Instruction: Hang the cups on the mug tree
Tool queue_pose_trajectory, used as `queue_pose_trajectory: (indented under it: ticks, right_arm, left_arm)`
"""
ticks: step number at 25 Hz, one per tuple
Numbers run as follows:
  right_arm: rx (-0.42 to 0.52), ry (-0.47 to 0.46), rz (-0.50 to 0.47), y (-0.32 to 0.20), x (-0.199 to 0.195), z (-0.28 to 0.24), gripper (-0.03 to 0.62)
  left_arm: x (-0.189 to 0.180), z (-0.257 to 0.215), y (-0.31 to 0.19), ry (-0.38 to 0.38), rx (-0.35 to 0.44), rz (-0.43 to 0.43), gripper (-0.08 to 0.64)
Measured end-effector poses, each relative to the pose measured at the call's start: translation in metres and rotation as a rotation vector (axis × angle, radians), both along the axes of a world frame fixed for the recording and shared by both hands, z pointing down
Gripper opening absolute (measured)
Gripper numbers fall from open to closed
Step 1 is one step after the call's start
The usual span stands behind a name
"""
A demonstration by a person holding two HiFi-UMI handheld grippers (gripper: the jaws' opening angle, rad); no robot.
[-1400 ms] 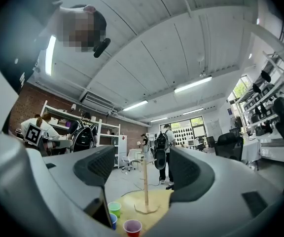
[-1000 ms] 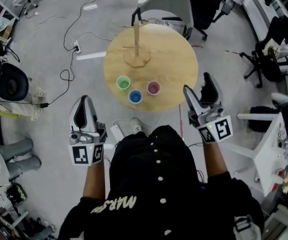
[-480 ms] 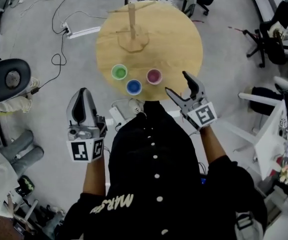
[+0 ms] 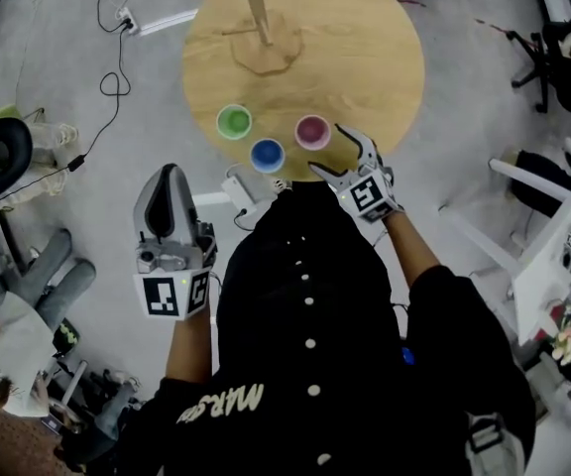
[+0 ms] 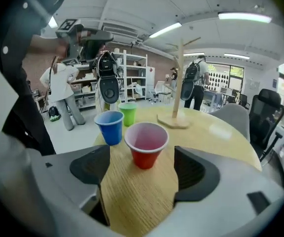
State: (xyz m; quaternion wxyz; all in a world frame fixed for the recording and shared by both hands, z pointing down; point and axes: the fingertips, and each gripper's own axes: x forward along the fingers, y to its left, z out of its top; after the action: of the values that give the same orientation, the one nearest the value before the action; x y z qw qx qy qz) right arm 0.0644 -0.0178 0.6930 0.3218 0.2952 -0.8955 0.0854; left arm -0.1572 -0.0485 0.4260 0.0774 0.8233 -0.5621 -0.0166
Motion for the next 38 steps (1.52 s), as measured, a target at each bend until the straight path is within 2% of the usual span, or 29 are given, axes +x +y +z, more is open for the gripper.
queue_pose_trajectory:
  ticks: [6,9,10,12,15,24,31,38]
  right_arm:
    - [-0.029,0.01,-0.035,-0.011,-0.013,0.04,0.403]
    - [-0.009,0.009,-0.034,-0.02,-0.018,0.048,0.411]
    - [0.006,0.009,-0.029,-0.024,-0.019,0.046,0.397]
    - [0.039,0.005,-0.01,-0.033,-0.021,0.04,0.297]
    - [0.063,-0.006,-0.002,-0.038,-0.019,0.03,0.284]
    - [0.189,0.066,-0.012,-0.086,0.012,-0.023,0.284]
    - [0.375,0.138,-0.041,-0.167,0.026,-0.109,0.284]
    - [0.521,0.208,-0.093,-0.233,0.028,-0.18,0.284]
  left_arm:
    - [0.007,0.015,-0.002,-0.019,-0.027,-0.006,0.002]
    - [0.009,0.02,-0.001,-0.024,-0.035,-0.015,0.002]
    - [0.009,0.021,-0.001,-0.026,-0.037,-0.018,0.002]
    - [0.009,0.023,0.001,-0.028,-0.039,-0.025,0.002]
    - [0.008,0.019,0.003,-0.03,-0.033,-0.033,0.002]
    - [0.015,-0.02,-0.005,-0.002,0.052,-0.044,0.002]
    - [0.009,-0.063,-0.009,0.016,0.136,-0.075,0.002]
    - [0.004,-0.092,-0.012,0.03,0.197,-0.101,0.002]
